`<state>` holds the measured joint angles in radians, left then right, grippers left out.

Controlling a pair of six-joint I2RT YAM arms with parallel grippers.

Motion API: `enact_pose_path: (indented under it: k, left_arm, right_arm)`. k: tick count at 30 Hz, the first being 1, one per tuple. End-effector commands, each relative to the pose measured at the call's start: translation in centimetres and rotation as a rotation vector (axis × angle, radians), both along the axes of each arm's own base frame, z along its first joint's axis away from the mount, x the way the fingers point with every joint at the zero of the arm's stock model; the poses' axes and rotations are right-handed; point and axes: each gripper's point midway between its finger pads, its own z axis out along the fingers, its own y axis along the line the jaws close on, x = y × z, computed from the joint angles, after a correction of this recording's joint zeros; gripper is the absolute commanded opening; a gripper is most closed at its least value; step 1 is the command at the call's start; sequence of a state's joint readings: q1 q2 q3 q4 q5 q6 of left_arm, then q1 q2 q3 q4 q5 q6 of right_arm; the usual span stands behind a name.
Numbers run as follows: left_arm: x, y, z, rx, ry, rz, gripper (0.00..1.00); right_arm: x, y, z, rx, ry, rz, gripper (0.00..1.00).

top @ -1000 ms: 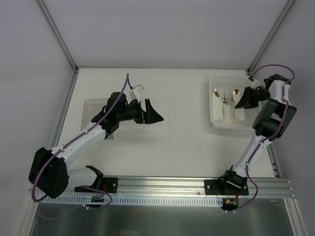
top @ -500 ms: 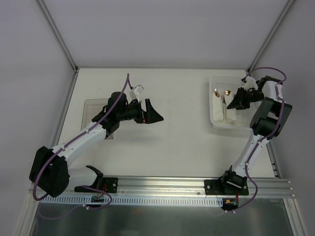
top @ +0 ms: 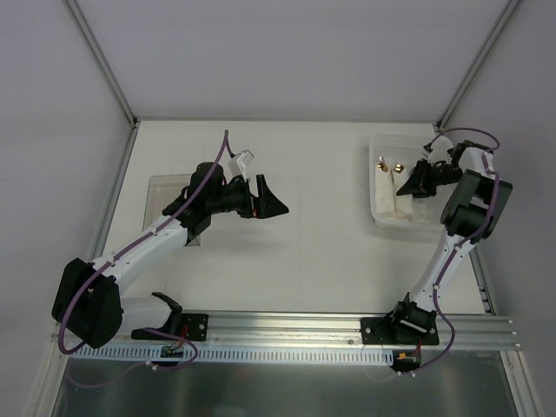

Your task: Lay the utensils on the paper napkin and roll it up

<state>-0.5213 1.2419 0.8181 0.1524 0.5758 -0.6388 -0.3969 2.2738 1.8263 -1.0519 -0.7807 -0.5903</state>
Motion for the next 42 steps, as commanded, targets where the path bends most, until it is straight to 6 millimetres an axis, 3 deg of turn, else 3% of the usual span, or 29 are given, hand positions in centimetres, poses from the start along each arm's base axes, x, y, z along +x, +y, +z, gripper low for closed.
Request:
enact_pose_path:
  k: [1, 13, 21, 30, 32, 34, 42]
  left_arm:
    - [0.2, 0.1, 0.7, -0.027, -0.03, -0.012, 0.99]
    - [0.0, 0.3, 0.4, -0.028, -0.023, -0.011, 0.99]
    - [0.0, 0.2, 0.4, -0.034, -0.023, -0.017, 0.99]
    - [0.1, 0.4, 0.3, -0.035, -0.015, -0.012, 0.99]
    - [0.1, 0.4, 0.4, -0.036, -0.017, -0.011, 0.99]
    - [0.1, 0.4, 0.4, -0.036, -0.017, -0.011, 0.99]
    - [0.0, 0.5, 0.5, -0.038, -0.019, -0.012, 0.99]
  right_arm:
    - [0.7, 1.0, 0.5, 0.06, -0.013, -0.015, 0.0]
    - [1.1, 1.9, 3.1, 0.128, -0.079, -0.005, 0.0]
    - [0.4, 1.9, 0.9, 0.105, 0.002, 0.014, 0.0]
    - [0.5, 2.1, 0.6, 0.049, 0.034, 0.053, 0.05]
    - [0.4, 2.2, 0.6, 0.053, 0.044, 0.055, 0.09]
    - [0.2, 2.0, 0.5, 0.036, 0.051, 0.057, 0.2]
    - [-0.2, 1.2, 0.9, -0.027, 0.043, 0.069, 0.37]
